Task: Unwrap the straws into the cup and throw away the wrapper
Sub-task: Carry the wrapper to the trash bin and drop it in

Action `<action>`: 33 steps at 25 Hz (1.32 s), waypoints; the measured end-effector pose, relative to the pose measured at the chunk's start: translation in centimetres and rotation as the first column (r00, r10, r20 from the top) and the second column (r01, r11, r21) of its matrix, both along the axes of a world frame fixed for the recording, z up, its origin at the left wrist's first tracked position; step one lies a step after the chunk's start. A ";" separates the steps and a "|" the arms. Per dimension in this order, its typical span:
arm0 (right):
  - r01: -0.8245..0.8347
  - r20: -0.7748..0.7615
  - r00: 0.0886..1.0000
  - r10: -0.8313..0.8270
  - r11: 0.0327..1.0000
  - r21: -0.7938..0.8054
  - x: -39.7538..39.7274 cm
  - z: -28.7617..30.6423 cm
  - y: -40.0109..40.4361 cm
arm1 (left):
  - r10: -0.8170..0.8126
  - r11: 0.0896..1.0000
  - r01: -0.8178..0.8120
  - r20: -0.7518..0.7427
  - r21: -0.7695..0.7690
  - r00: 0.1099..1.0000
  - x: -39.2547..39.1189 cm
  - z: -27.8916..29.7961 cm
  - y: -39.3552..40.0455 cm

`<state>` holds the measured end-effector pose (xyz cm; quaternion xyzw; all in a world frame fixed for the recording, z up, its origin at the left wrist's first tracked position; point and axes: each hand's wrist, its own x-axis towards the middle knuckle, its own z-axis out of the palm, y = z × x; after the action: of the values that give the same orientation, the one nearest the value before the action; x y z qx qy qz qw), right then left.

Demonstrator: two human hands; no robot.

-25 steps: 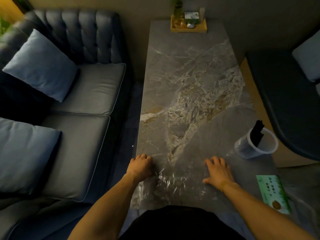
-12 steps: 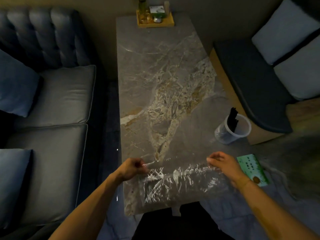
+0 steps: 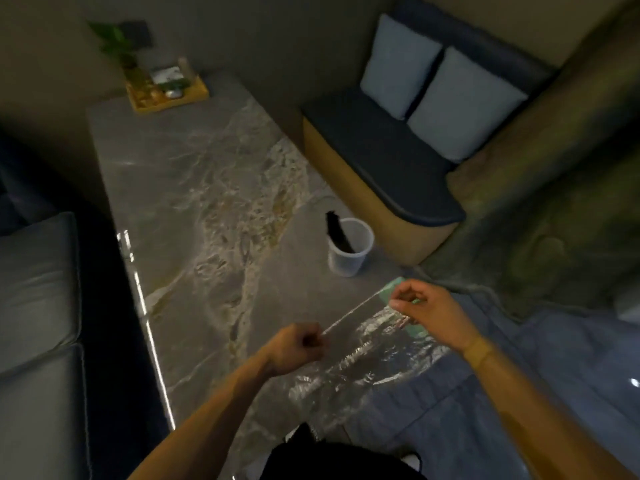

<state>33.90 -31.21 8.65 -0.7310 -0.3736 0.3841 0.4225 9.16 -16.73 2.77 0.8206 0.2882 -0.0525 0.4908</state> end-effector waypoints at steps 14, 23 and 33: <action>0.634 -0.258 0.745 -0.615 0.773 -0.012 13.2 1.2 -33.9 | -0.110 0.937 0.187 0.258 -0.295 0.960 26.0 5.1 -22.3; 0.870 -0.306 0.457 -0.835 0.491 -0.039 11.4 -1.9 -41.9 | -0.128 0.870 0.189 0.161 -0.456 0.979 33.8 4.2 -32.4; 0.966 -0.216 0.244 -0.945 0.257 -0.035 16.9 -1.2 -45.2 | -0.302 0.866 0.332 0.138 -0.374 0.943 43.6 2.8 -34.4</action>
<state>50.81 -76.42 7.41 -0.7426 0.1709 0.0969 0.6403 52.76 -51.15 5.56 0.7430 0.1145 -0.1580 0.6402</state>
